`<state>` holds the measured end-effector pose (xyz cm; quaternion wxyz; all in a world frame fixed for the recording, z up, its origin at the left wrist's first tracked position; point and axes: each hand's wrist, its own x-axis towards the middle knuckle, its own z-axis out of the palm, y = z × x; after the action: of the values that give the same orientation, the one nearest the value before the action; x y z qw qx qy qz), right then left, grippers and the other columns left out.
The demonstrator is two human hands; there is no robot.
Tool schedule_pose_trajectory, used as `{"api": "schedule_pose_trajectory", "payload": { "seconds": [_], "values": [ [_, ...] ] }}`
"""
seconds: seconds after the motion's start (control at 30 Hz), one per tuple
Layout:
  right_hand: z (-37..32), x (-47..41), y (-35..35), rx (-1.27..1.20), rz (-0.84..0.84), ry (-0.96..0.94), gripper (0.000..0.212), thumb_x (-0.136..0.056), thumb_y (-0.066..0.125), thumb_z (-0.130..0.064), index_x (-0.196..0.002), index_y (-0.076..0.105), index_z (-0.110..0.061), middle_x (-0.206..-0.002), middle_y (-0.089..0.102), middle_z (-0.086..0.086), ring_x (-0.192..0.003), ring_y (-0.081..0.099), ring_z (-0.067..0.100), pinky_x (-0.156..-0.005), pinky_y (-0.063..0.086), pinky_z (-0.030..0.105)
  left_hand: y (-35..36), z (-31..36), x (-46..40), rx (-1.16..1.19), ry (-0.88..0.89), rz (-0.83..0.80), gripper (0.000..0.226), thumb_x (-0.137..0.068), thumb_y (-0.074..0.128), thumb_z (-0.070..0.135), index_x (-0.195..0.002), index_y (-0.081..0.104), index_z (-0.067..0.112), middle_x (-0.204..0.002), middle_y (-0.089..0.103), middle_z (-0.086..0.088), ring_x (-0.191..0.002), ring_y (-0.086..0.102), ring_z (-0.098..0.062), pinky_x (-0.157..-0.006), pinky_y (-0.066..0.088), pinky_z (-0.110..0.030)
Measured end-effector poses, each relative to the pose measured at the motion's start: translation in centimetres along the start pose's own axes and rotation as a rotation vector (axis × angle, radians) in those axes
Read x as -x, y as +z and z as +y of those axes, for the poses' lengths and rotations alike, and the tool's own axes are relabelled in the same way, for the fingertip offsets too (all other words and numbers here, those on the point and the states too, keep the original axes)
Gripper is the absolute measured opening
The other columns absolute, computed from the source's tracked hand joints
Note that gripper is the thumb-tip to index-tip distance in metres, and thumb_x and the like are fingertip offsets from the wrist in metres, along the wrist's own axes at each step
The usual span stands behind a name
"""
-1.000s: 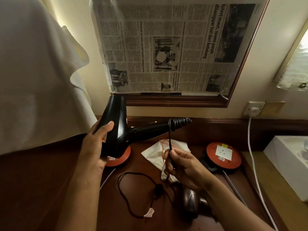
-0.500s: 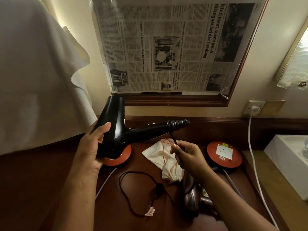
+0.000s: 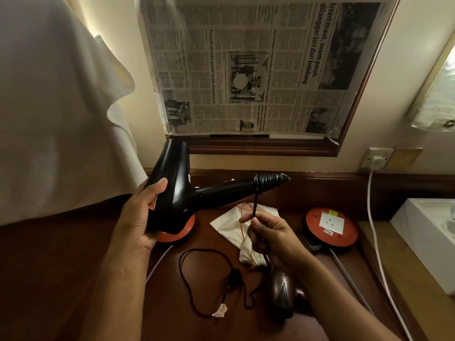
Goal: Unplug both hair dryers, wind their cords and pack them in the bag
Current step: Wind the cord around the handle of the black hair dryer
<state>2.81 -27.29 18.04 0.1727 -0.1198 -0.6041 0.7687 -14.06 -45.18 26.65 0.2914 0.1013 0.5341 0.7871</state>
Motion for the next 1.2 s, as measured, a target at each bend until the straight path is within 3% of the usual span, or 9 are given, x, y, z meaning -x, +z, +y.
{"api": "schedule_pose_trajectory", "payload": {
  "seconds": [0.1,0.2,0.4,0.57,0.67,0.73,0.83,0.97,1.2],
  "values": [
    [-0.5,-1.1,-0.2,0.136,0.057,0.027,0.039,-0.096,0.043,-0.031,-0.090,0.061,0.003,-0.047,0.034,0.004,-0.039,0.021,0.011,-0.041,0.018,0.020,0.0,0.1,0.1,0.017,-0.014,-0.010,0.038,-0.079,0.065,0.028,-0.114,0.064,0.015,-0.105,0.068,-0.008,-0.089,0.067,-0.023,-0.060,0.058,-0.029],
    [-1.3,-1.8,-0.5,0.180,0.056,0.057,0.044,-0.089,0.047,-0.041,-0.079,0.059,0.000,-0.044,0.025,0.000,-0.037,0.017,0.009,-0.040,0.016,0.020,0.0,0.4,0.3,-0.042,0.000,-0.007,0.044,-0.081,0.065,0.030,-0.121,0.062,0.012,-0.108,0.067,-0.011,-0.088,0.066,-0.024,-0.058,0.057,-0.030],
    [-3.7,-3.2,-1.8,0.229,0.005,0.162,0.025,-0.098,0.045,-0.017,-0.083,0.062,-0.005,-0.053,0.031,-0.002,-0.043,0.023,0.008,-0.043,0.018,0.024,-0.4,0.6,0.6,-0.099,0.026,-0.058,0.023,-0.083,0.059,0.027,-0.103,0.064,0.017,-0.077,0.073,0.001,-0.072,0.069,-0.015,-0.059,0.057,-0.025],
    [-7.1,-4.7,-3.1,0.618,0.001,0.054,0.025,-0.083,0.060,0.006,-0.069,0.064,-0.014,-0.061,0.057,0.003,-0.050,0.051,0.013,-0.047,0.040,0.020,-0.9,1.1,0.5,-0.161,0.029,-0.136,0.039,-0.074,0.064,0.029,-0.110,0.065,0.015,-0.089,0.075,-0.006,-0.075,0.072,-0.019,-0.061,0.057,-0.028],
    [-9.1,-5.7,-3.5,0.739,-0.016,0.015,0.003,-0.080,0.072,-0.008,-0.078,0.073,-0.007,-0.070,0.069,-0.001,-0.064,0.063,0.005,-0.062,0.050,0.014,-1.2,1.4,0.0,-0.239,0.065,-0.161,0.057,-0.064,0.075,0.033,-0.118,0.065,0.017,-0.106,0.072,-0.014,-0.092,0.070,-0.028,-0.073,0.055,-0.035],
    [-10.2,-5.9,-3.3,0.843,-0.019,-0.020,0.010,-0.078,0.074,-0.014,-0.082,0.074,-0.005,-0.074,0.070,0.000,-0.065,0.063,0.001,-0.063,0.049,0.012,-1.3,1.5,-0.4,-0.289,0.105,-0.165,0.063,-0.060,0.076,0.035,-0.121,0.063,0.021,-0.106,0.072,-0.011,-0.093,0.070,-0.025,-0.071,0.055,-0.031],
    [-11.3,-5.8,-3.0,0.963,-0.016,-0.086,0.010,-0.078,0.076,-0.019,-0.082,0.076,-0.010,-0.077,0.072,0.000,-0.067,0.063,-0.001,-0.064,0.049,0.013,-0.9,1.4,-0.7,-0.323,0.135,-0.159,0.053,-0.065,0.073,0.030,-0.117,0.062,0.028,-0.103,0.072,-0.005,-0.087,0.072,-0.018,-0.067,0.056,-0.024],
    [-12.1,-5.3,-2.1,1.096,0.045,-0.158,0.008,-0.079,0.075,-0.022,-0.081,0.077,-0.014,-0.078,0.073,-0.003,-0.075,0.067,0.005,-0.069,0.052,0.021,-0.5,0.6,-1.0,-0.366,0.145,-0.096,0.055,-0.067,0.076,0.033,-0.119,0.059,0.030,-0.106,0.068,-0.003,-0.091,0.070,-0.020,-0.079,0.055,-0.033],
    [-12.0,-3.6,-0.8,1.211,0.110,-0.288,0.009,-0.085,0.069,-0.021,-0.082,0.075,-0.014,-0.073,0.069,-0.007,-0.069,0.064,0.003,-0.060,0.048,0.012,-0.1,-0.5,-1.9,-0.321,0.153,0.015,0.029,-0.083,0.067,0.023,-0.107,0.058,0.036,-0.107,0.066,-0.006,-0.094,0.067,-0.021,-0.083,0.054,-0.037]
  ]
}}
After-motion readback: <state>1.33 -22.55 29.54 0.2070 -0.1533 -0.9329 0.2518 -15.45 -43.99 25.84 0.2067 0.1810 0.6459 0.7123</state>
